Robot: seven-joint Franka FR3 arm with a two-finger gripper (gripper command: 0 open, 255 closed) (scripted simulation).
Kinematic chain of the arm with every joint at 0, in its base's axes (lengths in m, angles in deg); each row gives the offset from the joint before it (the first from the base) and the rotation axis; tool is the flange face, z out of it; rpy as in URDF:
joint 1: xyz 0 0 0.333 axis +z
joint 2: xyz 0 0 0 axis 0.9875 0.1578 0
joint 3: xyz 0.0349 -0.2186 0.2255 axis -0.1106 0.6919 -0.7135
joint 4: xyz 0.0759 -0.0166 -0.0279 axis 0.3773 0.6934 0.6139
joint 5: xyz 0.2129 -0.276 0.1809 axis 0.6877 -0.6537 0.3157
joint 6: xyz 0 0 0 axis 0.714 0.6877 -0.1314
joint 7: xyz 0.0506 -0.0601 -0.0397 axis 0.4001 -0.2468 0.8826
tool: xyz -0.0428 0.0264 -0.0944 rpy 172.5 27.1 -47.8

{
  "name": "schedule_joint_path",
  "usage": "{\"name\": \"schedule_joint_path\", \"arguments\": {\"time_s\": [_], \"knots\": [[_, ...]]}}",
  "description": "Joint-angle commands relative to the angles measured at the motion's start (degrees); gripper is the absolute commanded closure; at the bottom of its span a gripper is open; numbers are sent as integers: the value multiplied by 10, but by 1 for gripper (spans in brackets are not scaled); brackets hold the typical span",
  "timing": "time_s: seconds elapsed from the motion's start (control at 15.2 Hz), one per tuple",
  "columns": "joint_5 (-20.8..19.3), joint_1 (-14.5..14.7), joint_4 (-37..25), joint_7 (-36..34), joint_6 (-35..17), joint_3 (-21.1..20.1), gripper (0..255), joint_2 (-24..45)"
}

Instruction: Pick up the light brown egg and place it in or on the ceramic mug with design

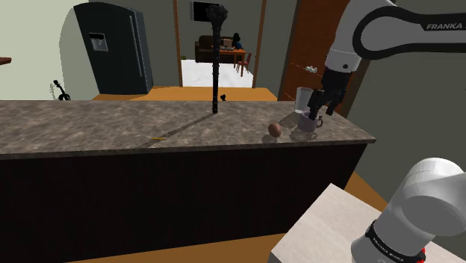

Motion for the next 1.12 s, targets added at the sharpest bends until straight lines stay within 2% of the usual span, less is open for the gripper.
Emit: {"name": "schedule_joint_path", "arguments": {"time_s": [0.0,0.53,1.06], "knots": [[0,0,0,0,0,0,0,0],[10,-9,-64,54,-95,65,0,176],[64,-13,-174,123,-146,120,0,365]]}}
